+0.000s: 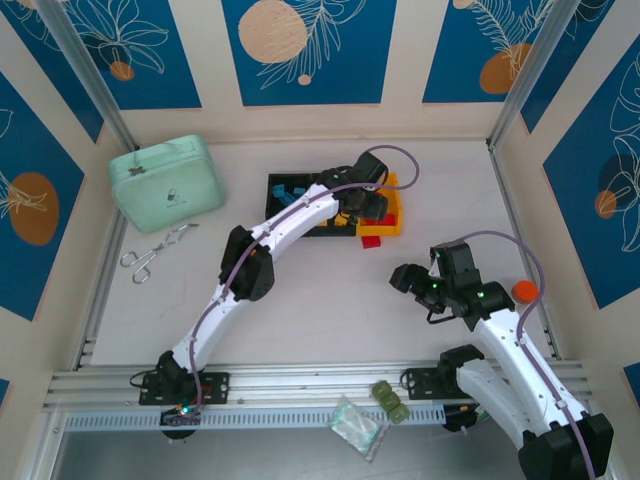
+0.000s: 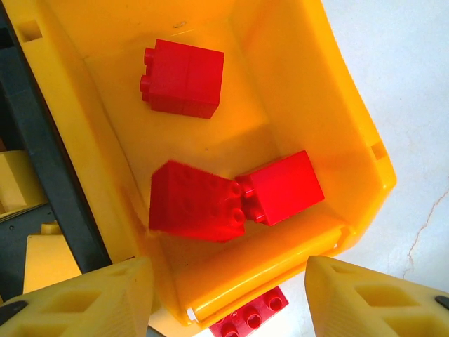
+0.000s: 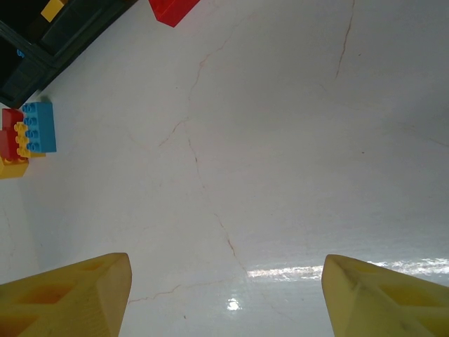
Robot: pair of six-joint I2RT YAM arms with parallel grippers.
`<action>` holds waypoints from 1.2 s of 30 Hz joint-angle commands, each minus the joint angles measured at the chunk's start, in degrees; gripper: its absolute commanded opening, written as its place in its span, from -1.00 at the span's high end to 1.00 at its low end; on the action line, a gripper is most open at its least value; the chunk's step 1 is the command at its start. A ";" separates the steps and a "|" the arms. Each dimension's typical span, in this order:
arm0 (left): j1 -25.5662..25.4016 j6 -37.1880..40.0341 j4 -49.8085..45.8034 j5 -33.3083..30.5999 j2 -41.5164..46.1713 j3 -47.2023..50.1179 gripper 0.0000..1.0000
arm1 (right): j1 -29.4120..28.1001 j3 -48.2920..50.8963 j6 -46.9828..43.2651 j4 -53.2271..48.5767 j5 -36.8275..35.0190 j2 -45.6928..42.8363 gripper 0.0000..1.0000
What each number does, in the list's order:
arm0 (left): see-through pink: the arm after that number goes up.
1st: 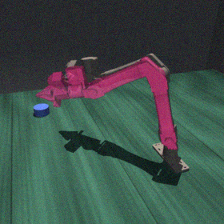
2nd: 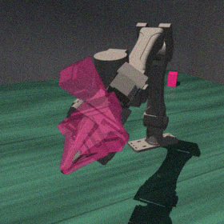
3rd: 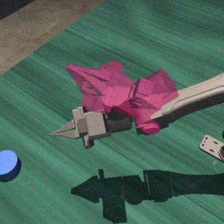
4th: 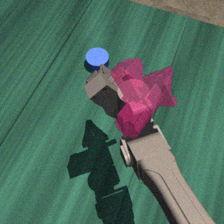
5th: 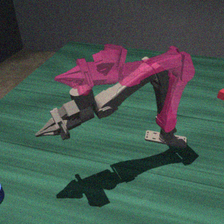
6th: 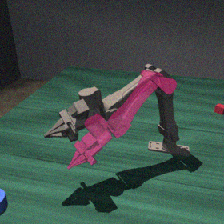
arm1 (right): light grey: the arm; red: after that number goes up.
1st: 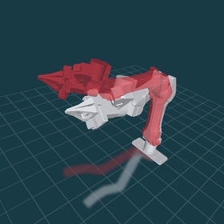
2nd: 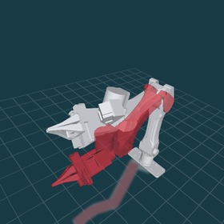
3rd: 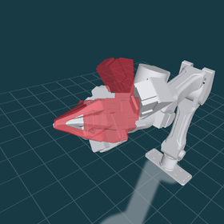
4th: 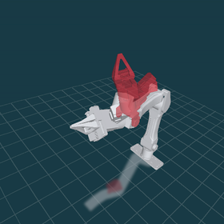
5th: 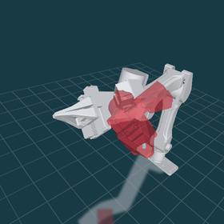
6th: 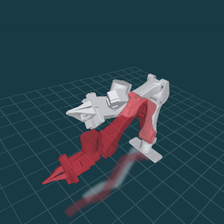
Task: Sort the legos into containers by color
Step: Place the lego in the container, then pick up the lego from the center of the table.
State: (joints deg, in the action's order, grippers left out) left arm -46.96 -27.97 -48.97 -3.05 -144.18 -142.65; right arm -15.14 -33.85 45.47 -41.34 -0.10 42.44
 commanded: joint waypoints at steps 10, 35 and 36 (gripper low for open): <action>-1.64 -0.13 5.83 3.81 19.00 18.66 -0.18 | -3.45 -0.21 -3.02 4.49 -1.59 2.95 -0.51; -0.11 -9.09 24.16 -1.19 66.89 88.58 -0.39 | -15.10 -7.94 -12.04 37.84 -28.23 43.36 -0.77; -0.11 -9.45 23.89 -1.40 67.33 89.07 -0.39 | -14.99 -8.57 -12.17 38.38 -28.33 44.75 -0.77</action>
State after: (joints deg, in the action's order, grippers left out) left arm -47.53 -34.96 -26.35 -2.57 -79.05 -55.22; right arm -30.55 -40.12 35.24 -7.40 -26.35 84.51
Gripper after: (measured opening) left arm 0.697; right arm 0.883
